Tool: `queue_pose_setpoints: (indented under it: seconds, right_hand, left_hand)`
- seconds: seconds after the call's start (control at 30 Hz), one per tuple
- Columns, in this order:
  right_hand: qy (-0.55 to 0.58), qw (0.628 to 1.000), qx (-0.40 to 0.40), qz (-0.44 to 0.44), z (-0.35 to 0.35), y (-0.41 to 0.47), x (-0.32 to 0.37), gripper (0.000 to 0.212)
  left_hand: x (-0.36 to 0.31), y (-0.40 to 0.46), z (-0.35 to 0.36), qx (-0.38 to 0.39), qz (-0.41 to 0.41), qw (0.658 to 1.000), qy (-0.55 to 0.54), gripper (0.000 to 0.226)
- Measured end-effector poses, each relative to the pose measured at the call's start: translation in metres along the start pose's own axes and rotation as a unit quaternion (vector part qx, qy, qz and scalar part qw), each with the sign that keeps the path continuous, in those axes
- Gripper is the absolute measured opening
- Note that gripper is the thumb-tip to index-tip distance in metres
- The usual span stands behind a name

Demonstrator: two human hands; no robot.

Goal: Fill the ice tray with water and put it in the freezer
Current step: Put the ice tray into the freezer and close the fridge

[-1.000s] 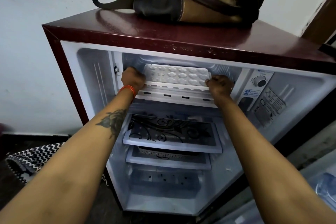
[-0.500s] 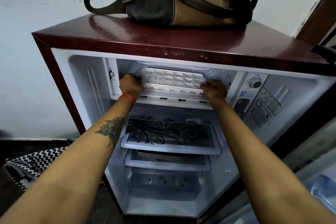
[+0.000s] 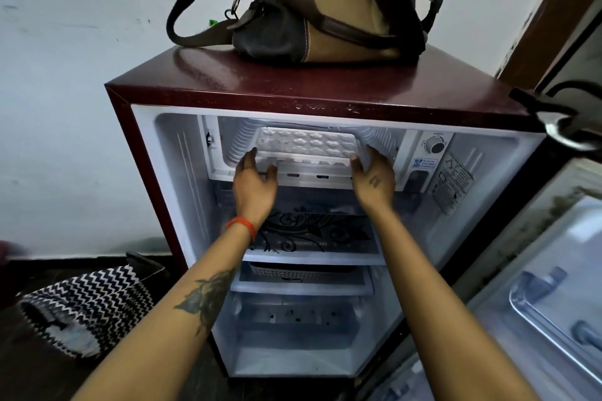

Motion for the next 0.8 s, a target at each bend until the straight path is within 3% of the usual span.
queue_pose_setpoints:
  seconds: [0.17,0.8]
  right_hand:
    - [0.054,0.999,-0.007,-0.003,-0.012,-0.053,0.01,0.05]
    - [0.053,0.996,-0.004,0.077,-0.076,-0.263,-0.004,0.048]
  left_hand:
    - [-0.009,-0.047,-0.008,0.035,-0.009,0.999,-0.039,0.055]
    - [-0.022,-0.229,-0.04,0.194,-0.048,0.975,-0.096,0.054]
Point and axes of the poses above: each hand's wrist, its own y-axis towards the middle knuckle, its own z-axis out of the palm, x = y × z, the point moved 9 cm from there along y, towards the middle knuckle, and after that the axes turned 7 degrees about -y, right-handed, at the moved point
